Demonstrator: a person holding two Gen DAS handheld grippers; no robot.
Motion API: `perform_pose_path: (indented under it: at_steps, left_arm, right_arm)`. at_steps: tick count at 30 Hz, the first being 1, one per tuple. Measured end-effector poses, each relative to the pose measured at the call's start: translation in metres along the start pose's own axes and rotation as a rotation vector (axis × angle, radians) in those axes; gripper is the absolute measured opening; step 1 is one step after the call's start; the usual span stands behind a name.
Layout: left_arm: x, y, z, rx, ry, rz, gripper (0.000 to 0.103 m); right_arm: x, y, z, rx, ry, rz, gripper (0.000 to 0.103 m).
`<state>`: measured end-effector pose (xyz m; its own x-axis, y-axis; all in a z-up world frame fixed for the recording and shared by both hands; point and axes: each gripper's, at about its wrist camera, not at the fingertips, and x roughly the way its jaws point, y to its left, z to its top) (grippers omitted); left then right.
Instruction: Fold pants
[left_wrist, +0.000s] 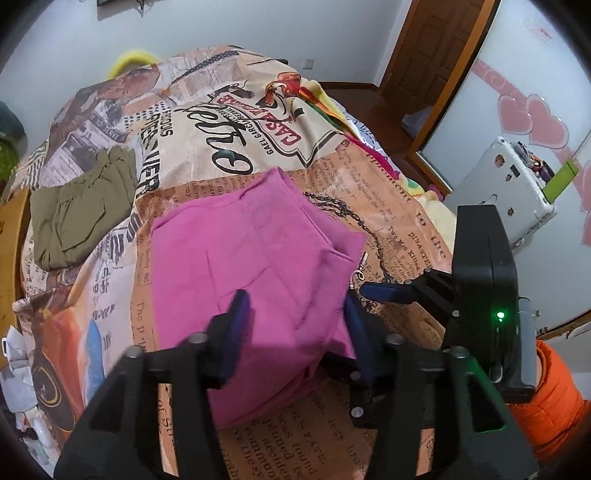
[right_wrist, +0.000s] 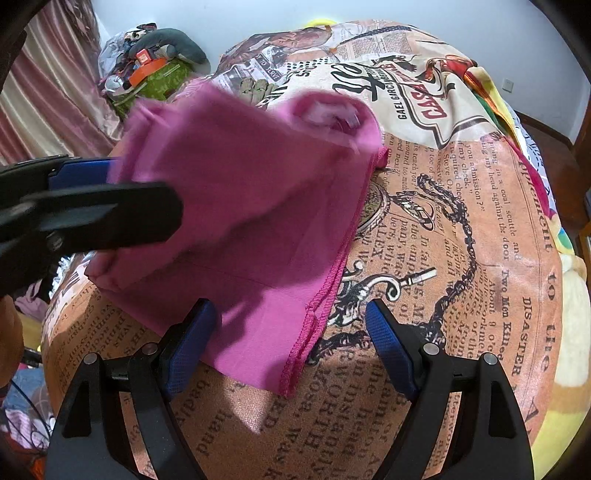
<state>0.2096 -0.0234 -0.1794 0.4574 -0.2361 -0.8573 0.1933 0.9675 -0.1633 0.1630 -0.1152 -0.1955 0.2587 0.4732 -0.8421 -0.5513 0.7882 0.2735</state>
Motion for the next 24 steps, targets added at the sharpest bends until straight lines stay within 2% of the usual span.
perform_pose_path:
  at_steps: [7, 11, 14, 15, 20, 24]
  left_arm:
    - [-0.013, 0.026, 0.0, -0.114, -0.016, -0.004, 0.069]
    - [-0.02, 0.048, 0.006, -0.166, -0.044, 0.044, 0.07]
    - [-0.027, 0.067, 0.01, -0.228, -0.067, -0.004, 0.07]
    - [-0.029, 0.071, 0.012, -0.239, -0.077, 0.002, 0.071]
    - [-0.033, 0.092, 0.026, -0.237, -0.131, 0.139, 0.076]
    - [-0.014, 0.106, 0.041, -0.207, -0.111, 0.211, 0.078]
  right_arm:
    - [0.0, 0.0, 0.0, 0.001, -0.001, 0.001, 0.081]
    - [0.0, 0.0, 0.0, 0.0, 0.0, 0.0, 0.081]
    - [0.0, 0.0, 0.0, 0.001, -0.001, 0.002, 0.081]
    - [0.0, 0.0, 0.0, 0.001, 0.0, 0.001, 0.081]
    - [0.0, 0.0, 0.0, 0.001, 0.0, 0.001, 0.081]
    - [0.001, 0.0, -0.001, 0.003, 0.0, 0.004, 0.081]
